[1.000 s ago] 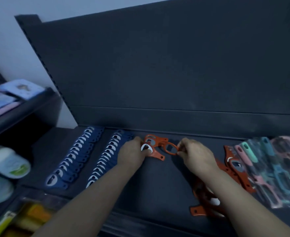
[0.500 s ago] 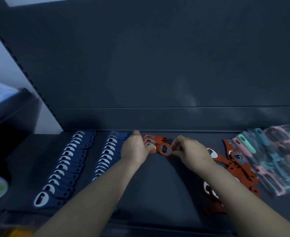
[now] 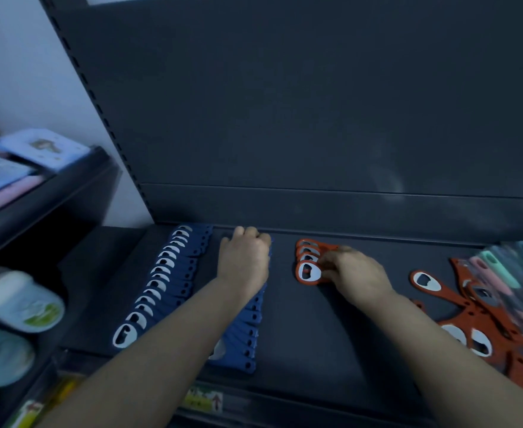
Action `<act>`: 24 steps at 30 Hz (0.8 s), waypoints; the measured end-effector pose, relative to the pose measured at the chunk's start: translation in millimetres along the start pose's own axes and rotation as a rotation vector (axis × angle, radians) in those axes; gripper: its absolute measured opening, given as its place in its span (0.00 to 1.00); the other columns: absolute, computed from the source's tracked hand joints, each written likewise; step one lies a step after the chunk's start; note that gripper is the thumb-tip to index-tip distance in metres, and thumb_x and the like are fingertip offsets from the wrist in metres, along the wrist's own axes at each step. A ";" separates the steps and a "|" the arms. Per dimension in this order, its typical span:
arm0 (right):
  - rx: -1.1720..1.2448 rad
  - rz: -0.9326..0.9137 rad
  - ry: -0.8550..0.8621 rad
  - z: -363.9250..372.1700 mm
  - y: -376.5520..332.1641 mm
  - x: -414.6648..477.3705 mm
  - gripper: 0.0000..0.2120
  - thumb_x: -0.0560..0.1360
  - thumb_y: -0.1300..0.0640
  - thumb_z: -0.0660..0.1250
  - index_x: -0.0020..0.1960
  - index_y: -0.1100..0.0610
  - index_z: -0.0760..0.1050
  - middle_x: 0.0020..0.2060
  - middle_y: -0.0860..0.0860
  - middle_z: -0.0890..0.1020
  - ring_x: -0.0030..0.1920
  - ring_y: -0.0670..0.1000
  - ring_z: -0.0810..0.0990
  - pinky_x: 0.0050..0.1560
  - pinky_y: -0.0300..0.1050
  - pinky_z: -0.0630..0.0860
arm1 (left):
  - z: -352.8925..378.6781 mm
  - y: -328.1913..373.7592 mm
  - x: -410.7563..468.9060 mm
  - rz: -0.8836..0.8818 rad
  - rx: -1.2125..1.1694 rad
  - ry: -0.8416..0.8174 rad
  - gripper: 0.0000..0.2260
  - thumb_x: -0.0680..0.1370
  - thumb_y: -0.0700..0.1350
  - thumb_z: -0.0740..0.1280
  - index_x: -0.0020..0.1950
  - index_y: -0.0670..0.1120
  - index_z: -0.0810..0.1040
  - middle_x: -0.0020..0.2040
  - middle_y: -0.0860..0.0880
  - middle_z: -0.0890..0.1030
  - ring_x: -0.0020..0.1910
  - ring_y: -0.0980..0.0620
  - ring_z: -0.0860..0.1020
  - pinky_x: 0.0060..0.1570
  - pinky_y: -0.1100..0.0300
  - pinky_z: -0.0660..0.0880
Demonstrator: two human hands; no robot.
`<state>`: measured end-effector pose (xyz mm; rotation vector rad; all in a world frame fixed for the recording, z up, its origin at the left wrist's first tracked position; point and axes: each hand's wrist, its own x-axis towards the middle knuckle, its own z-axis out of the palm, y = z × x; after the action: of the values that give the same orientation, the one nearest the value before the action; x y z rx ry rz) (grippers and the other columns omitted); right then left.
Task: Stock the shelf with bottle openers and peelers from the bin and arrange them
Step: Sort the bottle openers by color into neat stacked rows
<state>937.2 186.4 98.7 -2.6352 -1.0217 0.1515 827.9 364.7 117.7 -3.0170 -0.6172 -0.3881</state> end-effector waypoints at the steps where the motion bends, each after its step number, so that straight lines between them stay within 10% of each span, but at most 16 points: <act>1: -0.024 0.000 0.017 1.3 -0.7 1.1 0.11 0.77 0.48 0.63 0.59 0.45 0.76 0.56 0.47 0.75 0.56 0.53 0.76 0.51 0.45 0.69 | -0.8 0.8 -0.7 0.004 -0.015 0.000 0.13 0.78 0.45 0.66 0.62 0.49 0.75 0.59 0.51 0.76 0.60 0.49 0.70 0.53 0.54 0.69; 17: -0.224 0.225 0.202 -47.7 90.8 -60.9 0.09 0.74 0.56 0.64 0.51 0.46 0.80 0.48 0.49 0.81 0.54 0.55 0.78 0.46 0.45 0.71 | 1.9 114.7 11.3 0.196 -0.208 -0.155 0.09 0.78 0.48 0.65 0.57 0.51 0.77 0.54 0.51 0.80 0.57 0.47 0.74 0.54 0.53 0.72; 24: -0.247 0.316 0.060 -54.7 137.2 -77.7 0.19 0.74 0.36 0.61 0.58 0.45 0.78 0.59 0.50 0.75 0.65 0.55 0.69 0.56 0.48 0.71 | 1.9 181.7 7.6 0.239 -0.238 -0.305 0.10 0.78 0.50 0.66 0.58 0.50 0.77 0.53 0.50 0.82 0.56 0.47 0.77 0.51 0.54 0.75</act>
<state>978.9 24.9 105.1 -2.9922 -0.6333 0.0149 906.2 200.5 120.1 -3.3572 -0.2258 0.0127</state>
